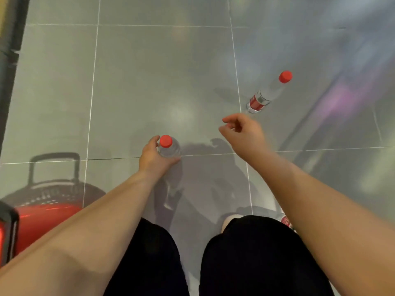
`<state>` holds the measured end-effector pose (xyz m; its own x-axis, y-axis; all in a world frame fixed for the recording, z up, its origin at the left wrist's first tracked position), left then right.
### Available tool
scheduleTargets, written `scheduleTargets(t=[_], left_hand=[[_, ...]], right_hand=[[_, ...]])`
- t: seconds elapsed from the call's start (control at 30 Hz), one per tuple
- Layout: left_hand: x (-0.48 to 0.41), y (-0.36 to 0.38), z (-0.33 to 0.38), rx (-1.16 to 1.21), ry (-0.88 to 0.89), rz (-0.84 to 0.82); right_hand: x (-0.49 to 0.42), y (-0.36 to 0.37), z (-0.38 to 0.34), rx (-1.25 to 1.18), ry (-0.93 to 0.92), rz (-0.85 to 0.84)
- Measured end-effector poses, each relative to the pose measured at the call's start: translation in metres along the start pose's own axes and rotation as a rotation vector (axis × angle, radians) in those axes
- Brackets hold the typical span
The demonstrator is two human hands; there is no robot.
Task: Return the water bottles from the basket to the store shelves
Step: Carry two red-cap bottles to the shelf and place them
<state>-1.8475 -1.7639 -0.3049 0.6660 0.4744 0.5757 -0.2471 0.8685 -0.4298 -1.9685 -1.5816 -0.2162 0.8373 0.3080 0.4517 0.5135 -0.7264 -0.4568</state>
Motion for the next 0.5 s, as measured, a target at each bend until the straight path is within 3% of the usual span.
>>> scheduleTargets(t=[0.27,0.5], left_hand=[[-0.030,0.025,-0.026,0.057,0.041,0.088],[0.002,0.049,0.024,0.068,0.155,-0.169]], right_hand=[[-0.009,0.016,0.044,-0.033,0.023,0.013],[0.027,-0.022,0.052,-0.045,0.064,0.118]])
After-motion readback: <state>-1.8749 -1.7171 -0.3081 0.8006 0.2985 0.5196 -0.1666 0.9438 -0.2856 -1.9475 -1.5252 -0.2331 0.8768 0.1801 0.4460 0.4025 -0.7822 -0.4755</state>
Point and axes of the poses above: each hand's wrist, its own x-axis away from the middle knuckle, its own y-axis out of the palm, z = x × y, the point moved 1 cm from there along -x, towards the middle knuckle, and after that the axes turned 5 degrees about -z, right-handed, at the moved point
